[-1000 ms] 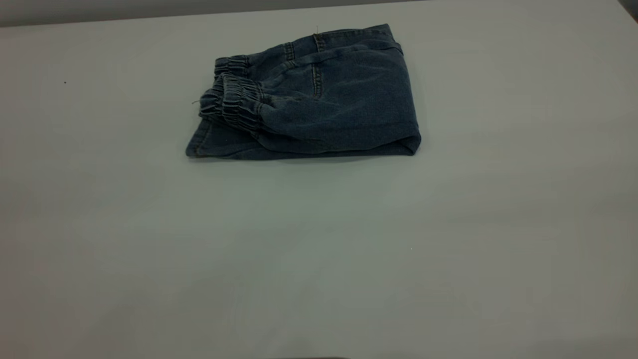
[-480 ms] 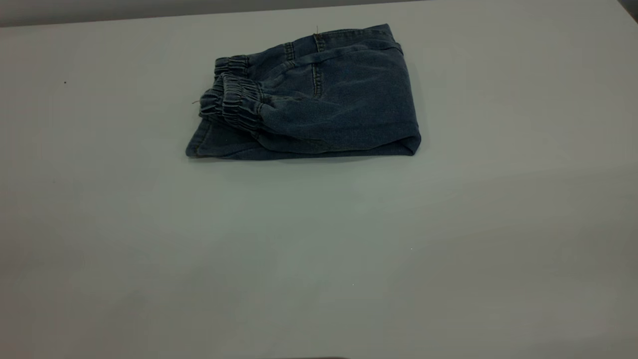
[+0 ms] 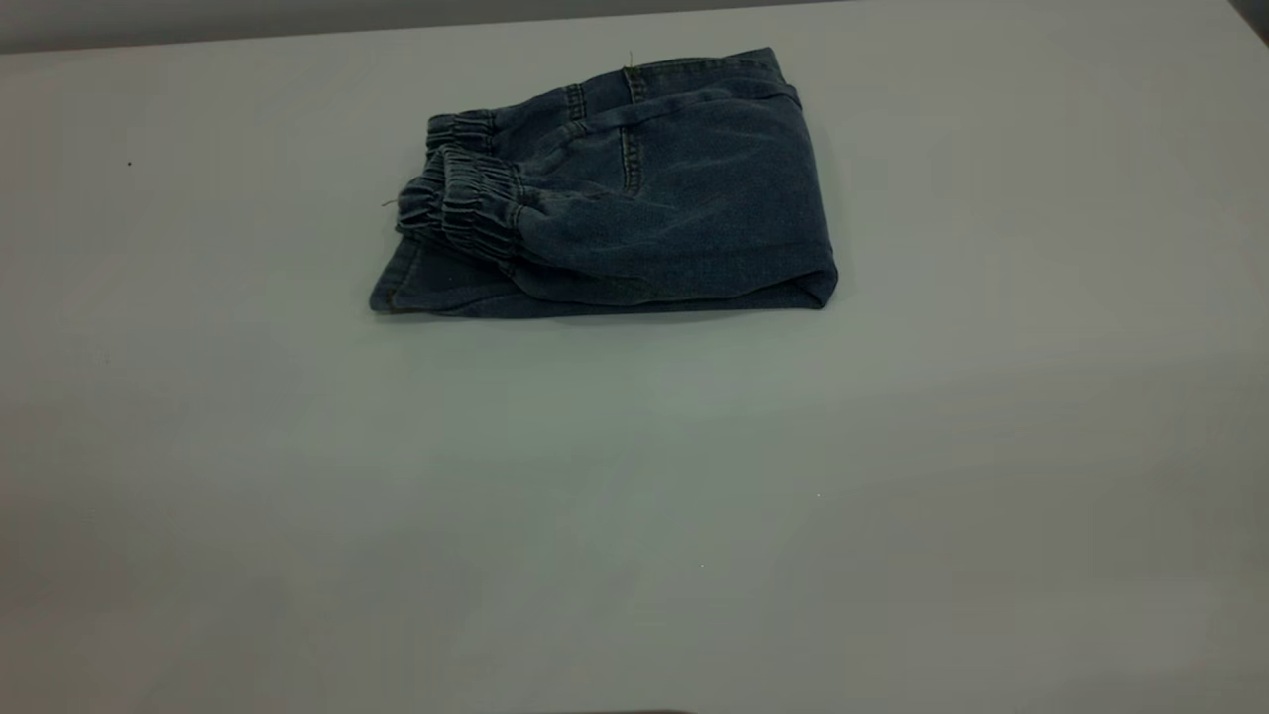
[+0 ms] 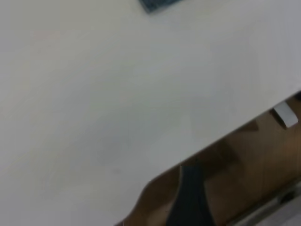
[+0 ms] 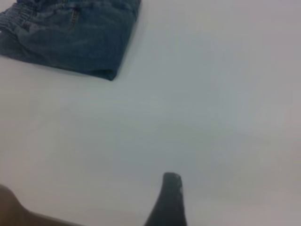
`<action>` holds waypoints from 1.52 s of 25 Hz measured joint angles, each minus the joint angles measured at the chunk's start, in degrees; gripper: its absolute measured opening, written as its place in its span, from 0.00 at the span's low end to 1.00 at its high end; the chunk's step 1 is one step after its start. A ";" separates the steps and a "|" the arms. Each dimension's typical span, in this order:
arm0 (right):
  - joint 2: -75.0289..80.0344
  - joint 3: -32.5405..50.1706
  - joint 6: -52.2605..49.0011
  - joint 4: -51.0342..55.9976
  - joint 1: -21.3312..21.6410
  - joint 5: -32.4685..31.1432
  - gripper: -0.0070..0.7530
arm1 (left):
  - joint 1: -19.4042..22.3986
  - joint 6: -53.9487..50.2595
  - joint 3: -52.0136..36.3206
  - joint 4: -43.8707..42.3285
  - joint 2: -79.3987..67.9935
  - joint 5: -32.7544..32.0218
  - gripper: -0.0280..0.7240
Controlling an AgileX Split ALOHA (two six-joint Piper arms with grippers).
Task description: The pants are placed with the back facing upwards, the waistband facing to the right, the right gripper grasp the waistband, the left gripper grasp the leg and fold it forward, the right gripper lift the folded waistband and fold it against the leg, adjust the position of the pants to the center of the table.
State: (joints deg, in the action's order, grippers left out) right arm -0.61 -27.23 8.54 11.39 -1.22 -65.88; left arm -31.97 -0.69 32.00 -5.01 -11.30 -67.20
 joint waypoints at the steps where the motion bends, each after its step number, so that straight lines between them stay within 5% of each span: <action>1: 0.00 0.00 0.00 0.00 0.00 0.07 0.77 | 0.00 0.00 -0.52 0.00 0.00 0.00 0.74; 30: 0.00 0.00 0.00 0.09 0.00 0.07 0.77 | 0.20 0.69 -3.96 3.89 0.54 2.81 0.74; 32: 0.00 0.00 0.00 0.09 0.00 0.07 0.77 | 2.24 0.69 -3.96 3.89 0.83 2.81 0.74; 38: 0.00 0.00 0.00 0.09 0.00 0.07 0.77 | 18.68 0.69 -3.96 3.89 1.42 2.92 0.74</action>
State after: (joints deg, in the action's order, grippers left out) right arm -0.61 -27.23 8.54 11.48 -1.22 -65.81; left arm -13.29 0.00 28.04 -1.12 -9.87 -64.28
